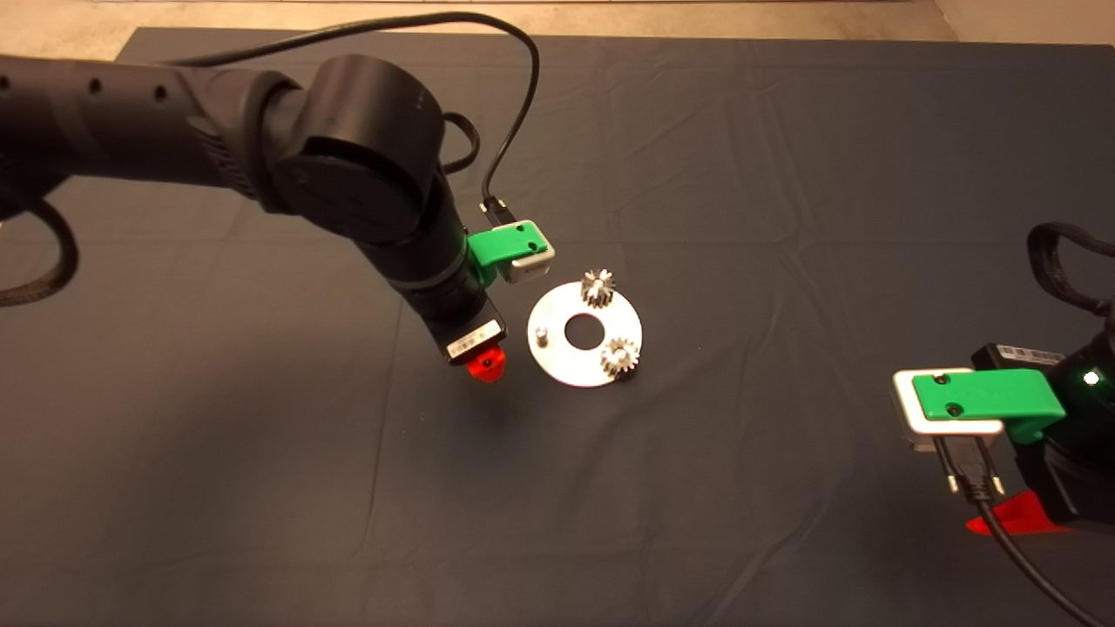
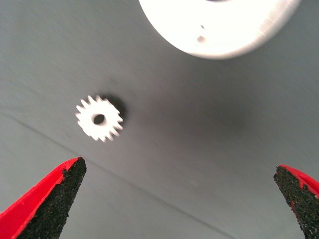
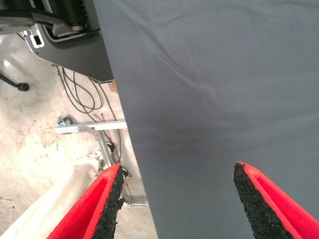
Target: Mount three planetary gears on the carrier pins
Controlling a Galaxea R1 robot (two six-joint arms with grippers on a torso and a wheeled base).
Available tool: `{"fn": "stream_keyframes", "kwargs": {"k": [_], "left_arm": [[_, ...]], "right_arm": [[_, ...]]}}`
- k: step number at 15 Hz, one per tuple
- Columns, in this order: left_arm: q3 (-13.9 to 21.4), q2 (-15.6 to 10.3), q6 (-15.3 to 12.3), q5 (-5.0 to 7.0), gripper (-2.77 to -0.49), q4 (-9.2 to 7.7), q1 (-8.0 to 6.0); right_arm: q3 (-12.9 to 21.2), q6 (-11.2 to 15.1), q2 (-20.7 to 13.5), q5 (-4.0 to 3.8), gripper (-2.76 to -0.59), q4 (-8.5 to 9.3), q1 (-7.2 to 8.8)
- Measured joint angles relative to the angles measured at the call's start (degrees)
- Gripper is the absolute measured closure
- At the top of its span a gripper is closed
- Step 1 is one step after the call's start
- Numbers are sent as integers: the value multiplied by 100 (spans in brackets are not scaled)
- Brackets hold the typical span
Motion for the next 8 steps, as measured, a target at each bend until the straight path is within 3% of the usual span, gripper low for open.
{"fn": "stream_keyframes", "kwargs": {"k": [3,8], "left_arm": [[-428,107,368,2,-277,134,138],[-782,122,628,3,-277,264,237]], "right_arm": [[27,0,-72,-7,-163,11,2],[28,-2,-88,-5,-163,15,11]]}}
